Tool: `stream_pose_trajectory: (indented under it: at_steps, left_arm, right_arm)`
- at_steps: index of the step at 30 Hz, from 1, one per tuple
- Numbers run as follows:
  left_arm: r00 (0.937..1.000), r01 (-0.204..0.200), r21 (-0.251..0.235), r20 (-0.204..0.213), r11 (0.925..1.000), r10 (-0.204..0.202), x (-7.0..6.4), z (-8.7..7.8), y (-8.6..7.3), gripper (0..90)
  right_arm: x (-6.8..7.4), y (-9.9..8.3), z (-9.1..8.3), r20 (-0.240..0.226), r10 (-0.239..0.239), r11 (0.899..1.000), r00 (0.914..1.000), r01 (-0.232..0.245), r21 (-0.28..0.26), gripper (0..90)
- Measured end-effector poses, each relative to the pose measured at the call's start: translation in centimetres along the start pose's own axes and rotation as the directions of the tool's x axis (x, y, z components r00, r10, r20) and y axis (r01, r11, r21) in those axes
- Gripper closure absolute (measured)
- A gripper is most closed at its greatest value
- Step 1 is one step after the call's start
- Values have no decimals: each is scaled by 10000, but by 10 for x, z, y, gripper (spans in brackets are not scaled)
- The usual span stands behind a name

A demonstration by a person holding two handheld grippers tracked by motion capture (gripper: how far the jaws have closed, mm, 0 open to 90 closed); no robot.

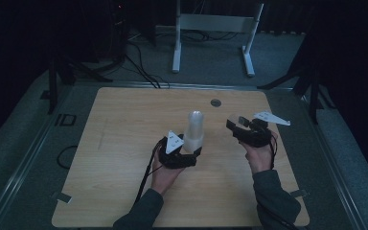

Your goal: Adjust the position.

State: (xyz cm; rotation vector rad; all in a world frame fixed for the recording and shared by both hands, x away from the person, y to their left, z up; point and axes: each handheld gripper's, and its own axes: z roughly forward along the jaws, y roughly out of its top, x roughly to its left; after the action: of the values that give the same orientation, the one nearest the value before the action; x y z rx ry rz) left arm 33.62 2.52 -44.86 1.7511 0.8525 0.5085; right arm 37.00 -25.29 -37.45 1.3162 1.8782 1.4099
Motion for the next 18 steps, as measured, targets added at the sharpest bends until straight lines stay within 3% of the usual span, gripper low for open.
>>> stream_pose_trajectory:
  at_steps: [2, 18]
  left_arm:
    - [10000, -53, 14, 21, 10000, 53, -1, 0, 0, 166]
    - [9997, -193, 74, 138, 9998, 192, -4, 0, 0, 166]
  right_arm:
    - [-2, -5, -1, -166, 316, 9995, 9994, -315, 8, 410]
    - [-5, -27, 2, -467, 1008, 9947, 9938, -996, 265, 410]
